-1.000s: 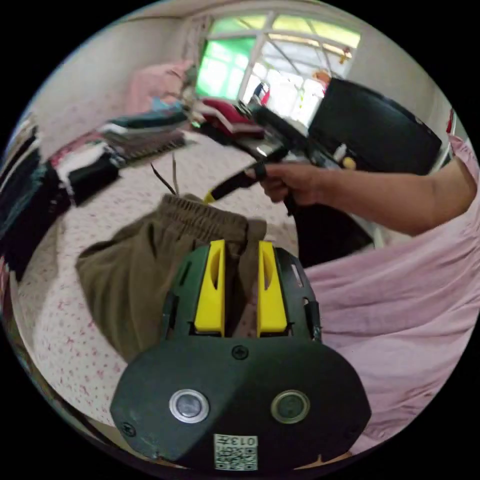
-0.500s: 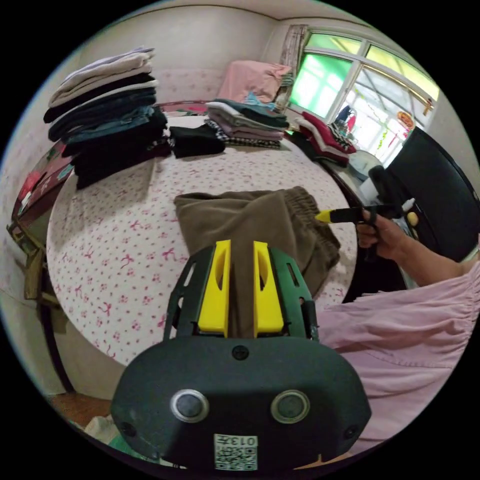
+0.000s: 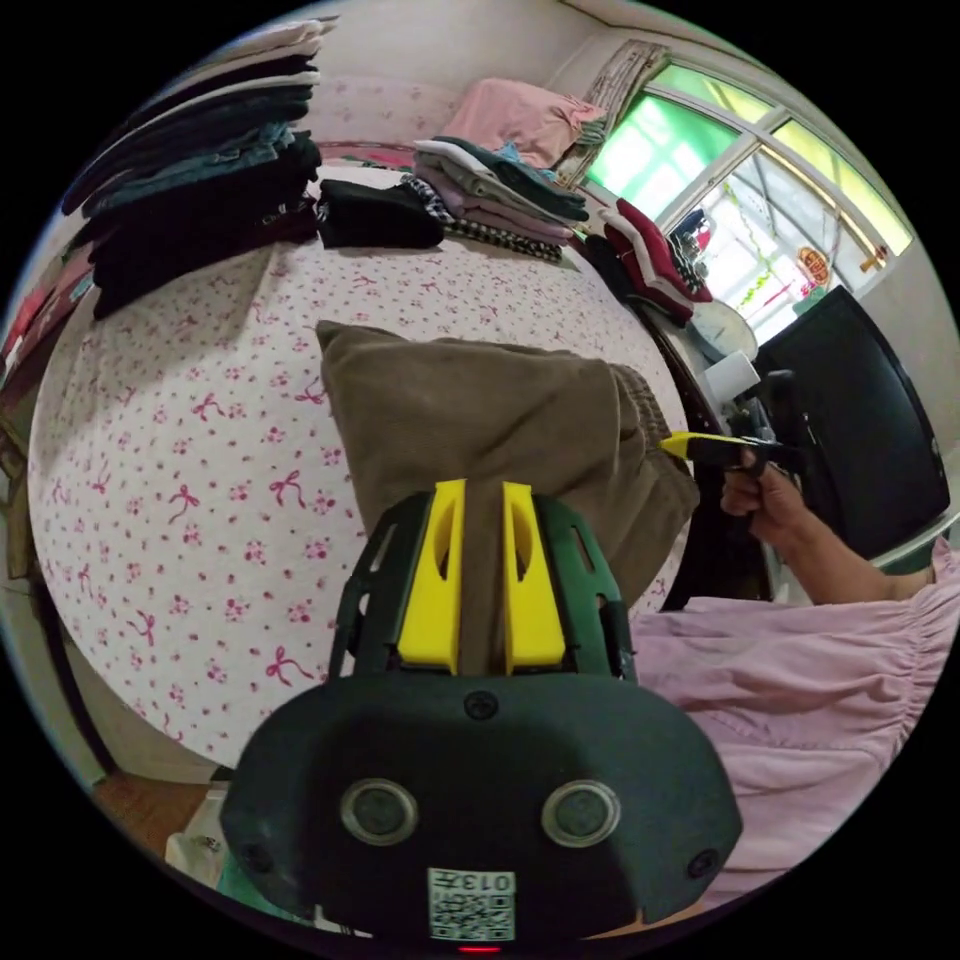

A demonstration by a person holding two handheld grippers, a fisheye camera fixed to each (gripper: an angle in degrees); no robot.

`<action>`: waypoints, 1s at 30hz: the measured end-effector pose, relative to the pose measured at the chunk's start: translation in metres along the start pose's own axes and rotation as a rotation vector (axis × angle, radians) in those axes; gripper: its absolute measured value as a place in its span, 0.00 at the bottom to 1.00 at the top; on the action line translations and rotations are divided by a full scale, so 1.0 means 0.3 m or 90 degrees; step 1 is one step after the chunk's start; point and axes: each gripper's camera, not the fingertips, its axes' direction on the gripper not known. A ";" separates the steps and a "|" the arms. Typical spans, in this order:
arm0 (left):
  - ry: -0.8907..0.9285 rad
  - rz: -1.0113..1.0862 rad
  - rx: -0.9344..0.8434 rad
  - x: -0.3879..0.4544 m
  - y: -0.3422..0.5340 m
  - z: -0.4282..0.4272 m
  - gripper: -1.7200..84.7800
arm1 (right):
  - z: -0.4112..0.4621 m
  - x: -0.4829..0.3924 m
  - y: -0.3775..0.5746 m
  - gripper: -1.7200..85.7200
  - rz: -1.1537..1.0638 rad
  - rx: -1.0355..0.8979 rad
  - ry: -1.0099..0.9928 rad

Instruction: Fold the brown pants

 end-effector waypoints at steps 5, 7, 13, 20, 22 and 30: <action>-0.059 -0.008 0.055 -0.040 -0.081 -0.111 0.10 | -0.173 -0.024 0.018 0.11 -0.014 0.095 0.028; -0.067 0.000 0.045 -0.043 -0.140 -0.103 0.11 | -0.194 -0.032 -0.023 0.12 -0.011 0.110 0.023; -0.126 0.042 0.005 0.009 -0.295 -0.010 0.11 | -0.013 0.016 -0.190 0.10 0.044 -0.007 0.032; -0.195 0.054 -0.055 0.025 -0.335 0.097 0.07 | -0.137 -0.017 -0.107 0.04 0.014 0.074 0.063; -0.160 0.021 -0.053 -0.007 -0.341 0.113 0.07 | -0.077 0.054 -0.075 0.04 0.054 0.030 0.070; -0.129 -0.026 0.021 -0.014 -0.304 -0.053 0.10 | -0.228 -0.015 0.019 0.03 0.032 0.118 0.032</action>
